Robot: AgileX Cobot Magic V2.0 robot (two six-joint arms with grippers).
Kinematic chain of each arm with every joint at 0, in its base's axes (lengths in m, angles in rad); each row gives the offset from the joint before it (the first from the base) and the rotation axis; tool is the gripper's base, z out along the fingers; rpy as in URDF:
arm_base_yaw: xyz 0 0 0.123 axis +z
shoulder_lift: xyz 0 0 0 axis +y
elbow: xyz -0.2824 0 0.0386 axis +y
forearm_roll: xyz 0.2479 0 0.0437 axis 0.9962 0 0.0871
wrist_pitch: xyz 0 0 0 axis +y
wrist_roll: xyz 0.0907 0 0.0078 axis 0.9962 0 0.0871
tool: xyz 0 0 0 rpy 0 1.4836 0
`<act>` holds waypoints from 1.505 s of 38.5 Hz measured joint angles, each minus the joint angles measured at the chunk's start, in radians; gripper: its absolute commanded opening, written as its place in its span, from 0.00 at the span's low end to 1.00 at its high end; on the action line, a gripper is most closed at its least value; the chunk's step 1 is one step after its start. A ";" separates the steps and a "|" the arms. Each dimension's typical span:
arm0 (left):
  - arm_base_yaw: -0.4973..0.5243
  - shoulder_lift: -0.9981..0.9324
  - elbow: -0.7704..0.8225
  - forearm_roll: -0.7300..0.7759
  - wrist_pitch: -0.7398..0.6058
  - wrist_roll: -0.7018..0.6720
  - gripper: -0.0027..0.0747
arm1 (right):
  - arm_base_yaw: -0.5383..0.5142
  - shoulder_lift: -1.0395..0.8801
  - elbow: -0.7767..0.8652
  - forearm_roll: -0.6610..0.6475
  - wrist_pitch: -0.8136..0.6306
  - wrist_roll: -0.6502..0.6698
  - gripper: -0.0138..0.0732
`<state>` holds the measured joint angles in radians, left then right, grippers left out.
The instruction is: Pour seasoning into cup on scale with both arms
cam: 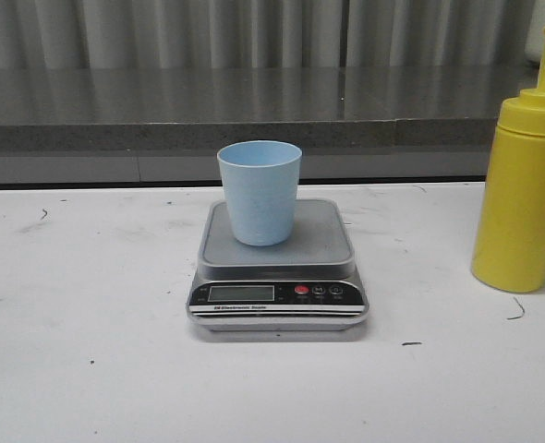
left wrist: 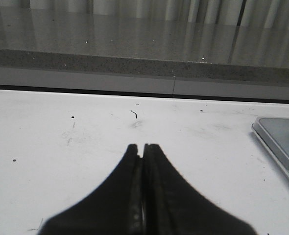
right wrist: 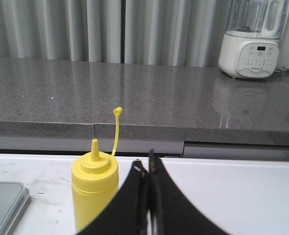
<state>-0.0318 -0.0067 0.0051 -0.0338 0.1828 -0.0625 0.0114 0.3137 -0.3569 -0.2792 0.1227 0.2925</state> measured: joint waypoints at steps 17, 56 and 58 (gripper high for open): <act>0.000 0.000 0.000 0.000 -0.002 0.000 0.01 | 0.000 0.000 0.000 -0.004 0.000 -0.006 0.05; 0.000 0.000 0.000 0.000 -0.002 0.000 0.01 | 0.000 -0.324 0.384 0.342 0.078 -0.393 0.05; 0.000 0.000 0.000 0.000 -0.002 0.000 0.01 | 0.000 -0.324 0.384 0.342 0.078 -0.393 0.05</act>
<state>-0.0318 -0.0067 0.0051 -0.0338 0.1806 -0.0625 0.0114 -0.0103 0.0268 0.0632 0.2005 -0.1007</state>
